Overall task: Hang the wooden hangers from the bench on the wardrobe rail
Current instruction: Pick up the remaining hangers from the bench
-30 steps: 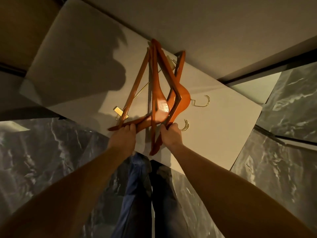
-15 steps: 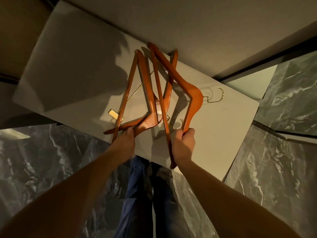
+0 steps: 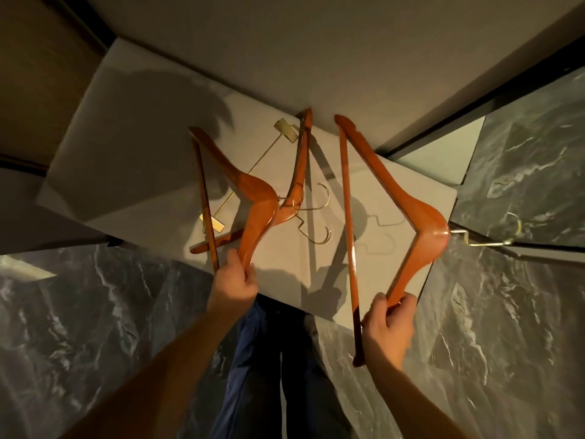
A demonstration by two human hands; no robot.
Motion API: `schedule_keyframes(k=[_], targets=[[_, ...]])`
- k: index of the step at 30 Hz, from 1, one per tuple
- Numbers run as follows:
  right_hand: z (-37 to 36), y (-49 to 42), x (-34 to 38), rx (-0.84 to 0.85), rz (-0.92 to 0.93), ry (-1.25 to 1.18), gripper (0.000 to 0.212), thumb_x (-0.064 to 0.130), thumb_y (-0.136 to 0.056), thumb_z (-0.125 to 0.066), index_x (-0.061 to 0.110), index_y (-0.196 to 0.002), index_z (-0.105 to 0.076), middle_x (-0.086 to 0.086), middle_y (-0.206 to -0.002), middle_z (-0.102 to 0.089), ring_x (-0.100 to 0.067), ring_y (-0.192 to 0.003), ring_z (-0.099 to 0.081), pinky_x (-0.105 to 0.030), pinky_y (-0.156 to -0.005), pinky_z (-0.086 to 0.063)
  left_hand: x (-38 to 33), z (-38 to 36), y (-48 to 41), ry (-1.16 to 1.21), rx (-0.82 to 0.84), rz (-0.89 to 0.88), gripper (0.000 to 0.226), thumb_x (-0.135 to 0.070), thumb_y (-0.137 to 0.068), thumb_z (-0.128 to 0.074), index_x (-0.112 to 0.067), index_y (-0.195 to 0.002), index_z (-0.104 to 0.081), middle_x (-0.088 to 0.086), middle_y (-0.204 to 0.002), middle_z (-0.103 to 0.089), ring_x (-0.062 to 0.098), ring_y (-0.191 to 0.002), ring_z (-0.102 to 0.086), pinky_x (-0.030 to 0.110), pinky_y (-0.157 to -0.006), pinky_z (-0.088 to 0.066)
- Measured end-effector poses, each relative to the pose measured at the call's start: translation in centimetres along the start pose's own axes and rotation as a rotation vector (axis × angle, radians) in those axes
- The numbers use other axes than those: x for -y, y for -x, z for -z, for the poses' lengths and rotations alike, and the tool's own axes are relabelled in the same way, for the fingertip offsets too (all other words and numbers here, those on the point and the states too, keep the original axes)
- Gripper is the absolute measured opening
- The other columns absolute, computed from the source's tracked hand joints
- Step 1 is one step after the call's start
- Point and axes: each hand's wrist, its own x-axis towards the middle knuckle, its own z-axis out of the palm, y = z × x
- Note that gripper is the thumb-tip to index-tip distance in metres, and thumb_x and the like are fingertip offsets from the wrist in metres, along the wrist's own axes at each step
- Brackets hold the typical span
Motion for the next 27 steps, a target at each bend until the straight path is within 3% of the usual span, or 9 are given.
schedule_keyframes(k=[3,5,7,9,11,16,21,27], targets=[[0.9,1.1,0.1,-0.026,0.030,-0.062,0.009,0.020,-0.099,-0.053,0.017,-0.099,-0.044,-0.010,-0.068,-0.051,-0.021,-0.056,-0.048,-0.039,-0.053,-0.044,-1.8,0.7,1.5,0.165,-0.079,0.032,0.016,-0.025,-0.099,-0.053,-0.011,-0.104,-0.046,-0.004,-0.075,-0.045,0.010,-0.061,-0.054,0.029,-0.063,-0.051],[1.0,1.7,0.4,-0.006,0.046,-0.096,0.012,0.022,-0.098,-0.056,0.019,-0.101,-0.045,-0.005,-0.069,-0.054,-0.017,-0.056,-0.050,-0.030,-0.052,-0.044,-2.7,1.0,2.5,0.297,-0.096,0.037,0.019,-0.028,-0.098,-0.055,-0.010,-0.105,-0.051,0.001,-0.074,-0.052,0.015,-0.060,-0.060,0.031,-0.058,-0.057],[0.6,2.2,0.9,0.064,0.049,-0.112,0.012,0.027,-0.098,-0.057,0.024,-0.103,-0.046,-0.006,-0.071,-0.057,-0.017,-0.056,-0.054,-0.030,-0.051,-0.048,-3.6,1.2,3.2,0.434,-0.082,0.062,0.021,-0.035,-0.096,-0.057,-0.016,-0.104,-0.055,0.009,-0.076,-0.060,0.020,-0.060,-0.065,0.037,-0.059,-0.062],[-0.2,2.7,1.3,0.149,0.065,-0.120,0.009,0.032,-0.099,-0.053,0.029,-0.105,-0.047,-0.006,-0.073,-0.059,-0.019,-0.059,-0.057,-0.034,-0.054,-0.052,-4.2,1.3,3.9,0.538,-0.072,0.078,0.024,-0.041,-0.094,-0.060,-0.019,-0.102,-0.056,0.009,-0.075,-0.063,0.019,-0.058,-0.066,0.033,-0.058,-0.062],[-1.4,2.9,1.8,0.209,0.128,-0.105,0.004,0.031,-0.102,-0.046,0.032,-0.107,-0.046,0.000,-0.076,-0.060,-0.016,-0.063,-0.059,-0.029,-0.057,-0.053,-4.9,1.4,4.7,0.614,-0.062,0.088,0.026,-0.042,-0.093,-0.060,-0.018,-0.099,-0.058,0.009,-0.071,-0.063,0.020,-0.056,-0.066,0.033,-0.058,-0.061],[-4.6,3.6,3.1,0.370,0.239,-0.085,0.018,0.029,-0.106,-0.032,0.032,-0.116,-0.047,0.006,-0.086,-0.061,-0.008,-0.077,-0.061,-0.021,-0.070,-0.046,-4.8,0.9,5.7,0.781,0.021,0.054,0.029,-0.043,-0.093,-0.061,-0.015,-0.102,-0.061,0.004,-0.067,-0.069,0.023,-0.062,-0.071,0.040,-0.067,-0.060],[-6.0,5.1,3.5,0.496,0.356,-0.106,0.032,0.022,-0.106,-0.033,0.048,-0.116,-0.047,0.015,-0.103,-0.065,-0.003,-0.096,-0.064,-0.011,-0.085,-0.047,-5.8,1.2,6.2,0.861,0.049,-0.022,0.032,-0.030,-0.097,-0.058,-0.006,-0.119,-0.061,0.009,-0.102,-0.077,0.021,-0.096,-0.075,0.041,-0.087,-0.060],[-6.2,6.5,4.5,0.580,0.458,-0.247,0.045,0.001,-0.104,-0.036,0.029,-0.138,-0.046,0.040,-0.111,-0.060,0.004,-0.100,-0.063,-0.009,-0.088,-0.046,-6.0,1.4,5.8,0.785,-0.006,-0.003,0.029,-0.033,-0.092,-0.064,-0.018,-0.117,-0.064,0.000,-0.101,-0.075,0.014,-0.094,-0.074,0.038,-0.086,-0.061]])
